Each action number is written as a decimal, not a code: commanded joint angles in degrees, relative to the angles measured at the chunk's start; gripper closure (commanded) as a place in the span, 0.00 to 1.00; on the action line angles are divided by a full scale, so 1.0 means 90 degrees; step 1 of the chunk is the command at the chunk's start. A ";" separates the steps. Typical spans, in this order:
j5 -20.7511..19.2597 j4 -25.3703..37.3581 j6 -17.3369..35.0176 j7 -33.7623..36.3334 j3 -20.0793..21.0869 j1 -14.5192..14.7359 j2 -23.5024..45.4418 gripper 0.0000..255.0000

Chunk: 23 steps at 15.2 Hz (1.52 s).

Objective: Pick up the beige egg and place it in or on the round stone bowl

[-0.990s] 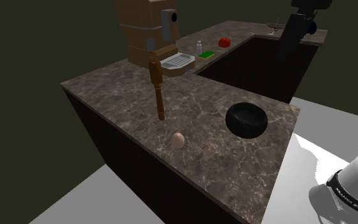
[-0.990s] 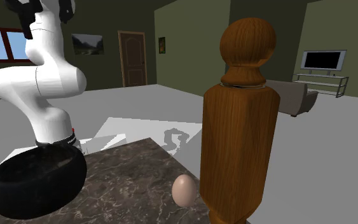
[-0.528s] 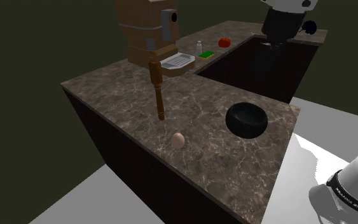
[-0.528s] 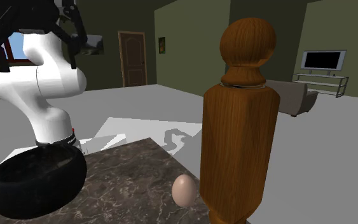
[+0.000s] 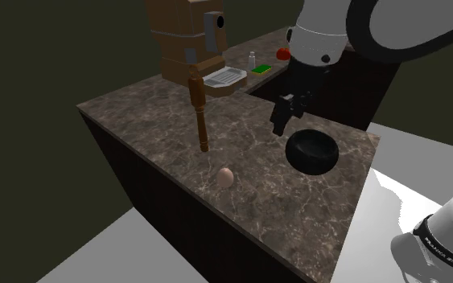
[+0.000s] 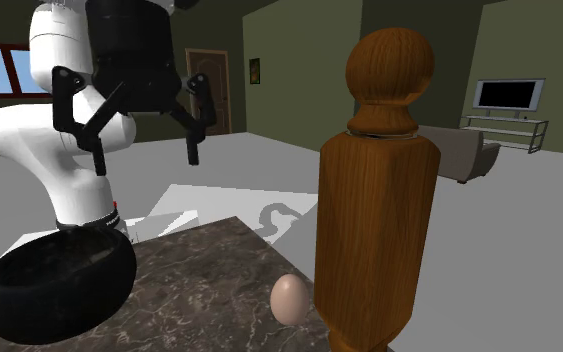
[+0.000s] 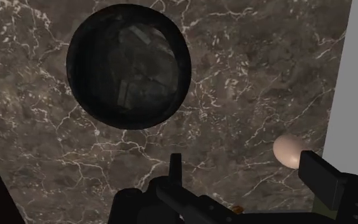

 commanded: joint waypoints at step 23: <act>-0.3723 0.1118 0.2765 0.4114 0.2182 -0.0670 0.4324 0.00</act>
